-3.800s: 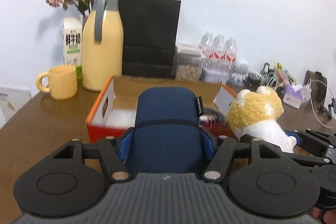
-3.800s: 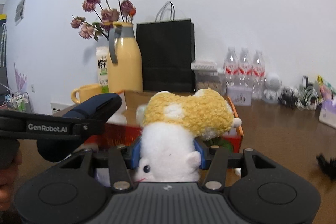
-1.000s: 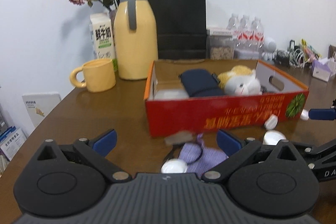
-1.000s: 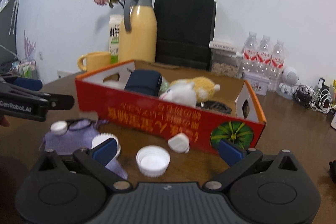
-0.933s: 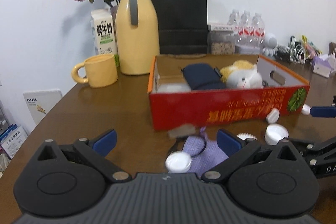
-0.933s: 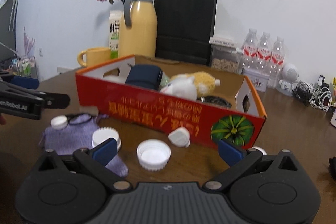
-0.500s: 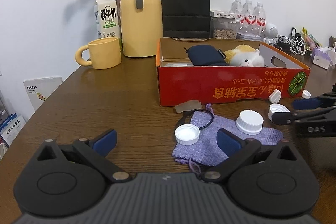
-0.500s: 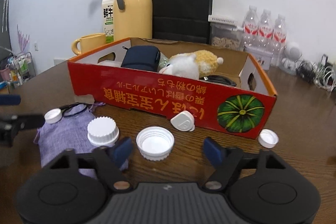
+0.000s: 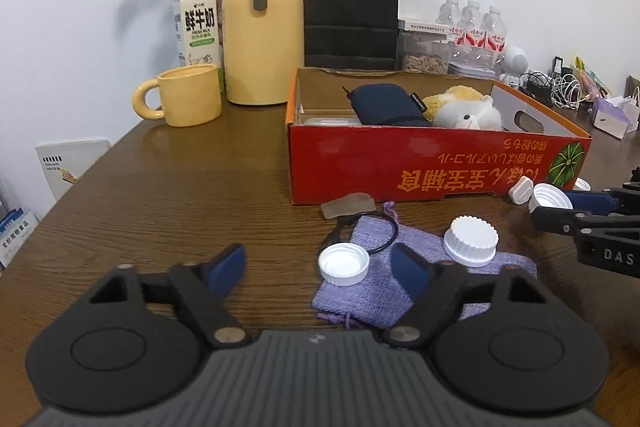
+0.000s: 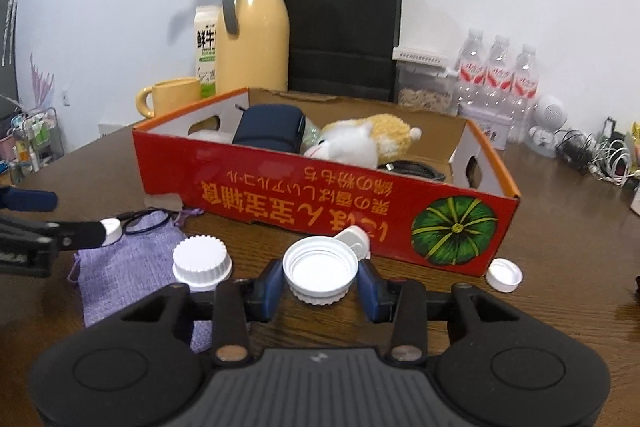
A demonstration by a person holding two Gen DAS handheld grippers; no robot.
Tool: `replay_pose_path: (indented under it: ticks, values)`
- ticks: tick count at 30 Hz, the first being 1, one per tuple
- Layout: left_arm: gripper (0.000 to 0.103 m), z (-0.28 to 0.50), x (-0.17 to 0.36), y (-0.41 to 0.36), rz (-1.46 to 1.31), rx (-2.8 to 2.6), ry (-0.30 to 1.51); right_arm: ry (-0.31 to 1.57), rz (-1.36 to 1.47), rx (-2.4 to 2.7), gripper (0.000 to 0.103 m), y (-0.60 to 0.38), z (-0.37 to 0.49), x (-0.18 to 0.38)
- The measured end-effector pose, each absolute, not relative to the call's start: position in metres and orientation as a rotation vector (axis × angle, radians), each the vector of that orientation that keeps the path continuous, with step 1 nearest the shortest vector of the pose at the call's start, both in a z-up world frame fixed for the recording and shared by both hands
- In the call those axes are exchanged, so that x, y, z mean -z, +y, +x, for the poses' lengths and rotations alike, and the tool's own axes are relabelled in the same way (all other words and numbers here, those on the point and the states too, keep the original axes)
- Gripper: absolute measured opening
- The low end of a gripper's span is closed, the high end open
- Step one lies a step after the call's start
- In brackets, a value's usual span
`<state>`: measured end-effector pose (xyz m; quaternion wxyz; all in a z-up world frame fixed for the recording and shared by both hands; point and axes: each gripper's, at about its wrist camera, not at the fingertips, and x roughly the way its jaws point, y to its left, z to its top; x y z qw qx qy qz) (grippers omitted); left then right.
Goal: Organize objects
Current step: 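Grasp another white cap with the left tool while the right tool carries its cap toward the box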
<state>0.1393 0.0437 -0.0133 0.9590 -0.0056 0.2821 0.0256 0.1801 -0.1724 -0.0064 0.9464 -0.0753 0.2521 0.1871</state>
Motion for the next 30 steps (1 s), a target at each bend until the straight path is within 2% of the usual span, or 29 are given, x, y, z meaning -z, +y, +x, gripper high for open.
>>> replay_pose_path:
  ticks: [4, 7, 8, 9, 21, 30]
  values:
    - [0.071, 0.146, 0.017, 0.041, -0.017, -0.038, 0.586, 0.501, -0.151, -0.38, 0.039, -0.174, 0.178, 0.005]
    - [0.051, 0.149, 0.021, 0.042, -0.028, -0.026, 0.608, 0.501, -0.15, -0.381, 0.039, -0.174, 0.178, 0.005]
    - [0.038, 0.15, 0.022, 0.042, -0.036, -0.018, 0.611, 0.5, -0.15, -0.381, 0.039, -0.174, 0.178, 0.005]
    - [0.03, 0.149, 0.023, 0.043, -0.046, -0.002, 0.61, 0.5, -0.15, -0.381, 0.039, -0.174, 0.178, 0.005]
    - [0.03, 0.132, 0.012, 0.044, -0.053, -0.011, 0.529, 0.479, -0.134, -0.372, 0.039, -0.177, 0.175, 0.003]
    - [0.03, 0.133, -0.007, 0.037, -0.051, 0.013, 0.465, 0.364, -0.141, -0.364, 0.039, -0.18, 0.156, -0.002]
